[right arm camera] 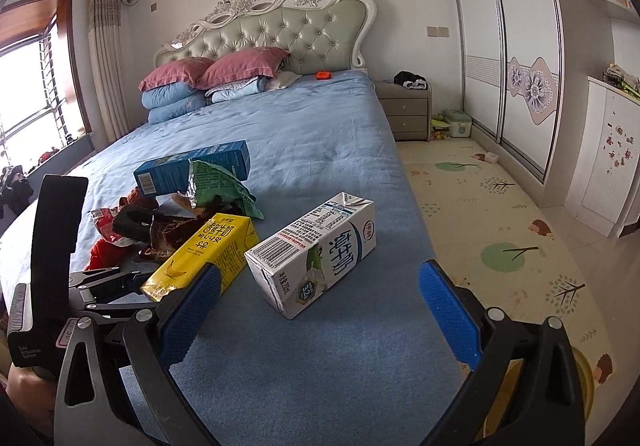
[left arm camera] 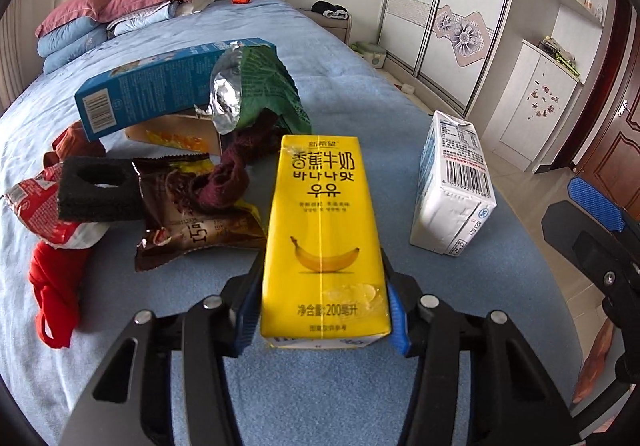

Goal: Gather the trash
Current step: 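Grasp the yellow banana-milk carton with left tool while right tool grasps white milk carton, then carry both cartons over the yellow bin and open both tools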

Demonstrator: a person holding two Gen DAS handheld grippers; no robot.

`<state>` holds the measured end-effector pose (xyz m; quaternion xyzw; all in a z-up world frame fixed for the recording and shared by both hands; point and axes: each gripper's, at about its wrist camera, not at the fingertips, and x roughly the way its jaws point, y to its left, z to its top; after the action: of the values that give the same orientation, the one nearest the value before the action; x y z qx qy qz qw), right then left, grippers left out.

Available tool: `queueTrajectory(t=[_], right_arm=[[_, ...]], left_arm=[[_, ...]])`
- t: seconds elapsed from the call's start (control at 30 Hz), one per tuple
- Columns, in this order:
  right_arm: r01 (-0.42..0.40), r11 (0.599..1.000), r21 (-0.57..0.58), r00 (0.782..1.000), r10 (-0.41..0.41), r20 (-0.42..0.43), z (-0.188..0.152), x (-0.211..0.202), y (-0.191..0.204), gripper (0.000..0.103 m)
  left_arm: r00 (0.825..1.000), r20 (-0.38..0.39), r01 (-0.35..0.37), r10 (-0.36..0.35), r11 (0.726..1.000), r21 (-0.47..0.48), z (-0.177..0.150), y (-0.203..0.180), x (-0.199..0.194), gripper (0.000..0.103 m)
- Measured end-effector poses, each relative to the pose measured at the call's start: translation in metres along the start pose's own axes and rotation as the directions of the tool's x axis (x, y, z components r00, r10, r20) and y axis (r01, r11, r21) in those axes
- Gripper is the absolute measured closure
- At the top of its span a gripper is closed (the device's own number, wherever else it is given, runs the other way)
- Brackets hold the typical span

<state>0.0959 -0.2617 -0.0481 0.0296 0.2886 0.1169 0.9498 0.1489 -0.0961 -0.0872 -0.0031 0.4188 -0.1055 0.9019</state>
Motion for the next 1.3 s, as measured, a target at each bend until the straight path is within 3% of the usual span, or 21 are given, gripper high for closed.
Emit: queueTrajectory(t=[0.23, 0.5, 0.7, 0.77, 0.83, 0.93, 1.07, 1.2, 1.3], right_arm=[[0.020, 1.000, 0.010, 0.999, -0.020, -0.040, 0.002, 0.010, 0.009, 0.008], [0.106, 0.994, -0.002, 0.986, -0.105, -0.128, 0.006, 0.036, 0.035, 0.008], [0.243, 0.970, 0.015, 0.950, -0.235, -0.204, 0.014, 0.065, 0.044, 0.008], [0.273, 0.962, 0.017, 0.938, -0.262, -0.228, 0.016, 0.076, 0.045, 0.015], [0.307, 0.951, 0.013, 0.920, -0.294, -0.258, 0.018, 0.087, 0.044, 0.038], [0.346, 0.938, 0.030, 0.896, -0.321, -0.305, 0.016, 0.100, 0.037, 0.059], [0.334, 0.941, 0.049, 0.905, -0.305, -0.296, 0.013, 0.097, 0.031, 0.065], [0.223, 0.968, 0.118, 0.944, -0.184, -0.274, 0.009, 0.083, 0.017, 0.066], [0.148, 0.974, 0.173, 0.960, -0.099, -0.263, 0.003, 0.070, 0.004, 0.066]], left_arm=[[0.999, 0.044, 0.029, -0.027, 0.999, -0.032, -0.003, 0.014, -0.022, 0.052], [0.994, 0.090, 0.065, -0.059, 0.996, -0.064, 0.000, 0.044, -0.048, 0.052], [0.990, 0.076, 0.124, -0.118, 0.990, -0.071, 0.005, 0.050, -0.046, 0.052], [0.989, 0.074, 0.136, -0.131, 0.989, -0.064, 0.004, 0.050, -0.045, 0.052], [0.988, 0.071, 0.143, -0.138, 0.988, -0.061, 0.004, 0.050, -0.044, 0.052], [0.988, 0.069, 0.145, -0.141, 0.987, -0.066, 0.003, 0.049, -0.044, 0.052], [0.989, 0.061, 0.140, -0.136, 0.988, -0.061, 0.002, 0.045, -0.044, 0.053], [0.984, 0.073, 0.166, -0.162, 0.984, -0.067, 0.003, 0.038, -0.049, 0.053], [0.982, 0.086, 0.170, -0.165, 0.984, -0.054, 0.005, 0.030, -0.052, 0.053]])
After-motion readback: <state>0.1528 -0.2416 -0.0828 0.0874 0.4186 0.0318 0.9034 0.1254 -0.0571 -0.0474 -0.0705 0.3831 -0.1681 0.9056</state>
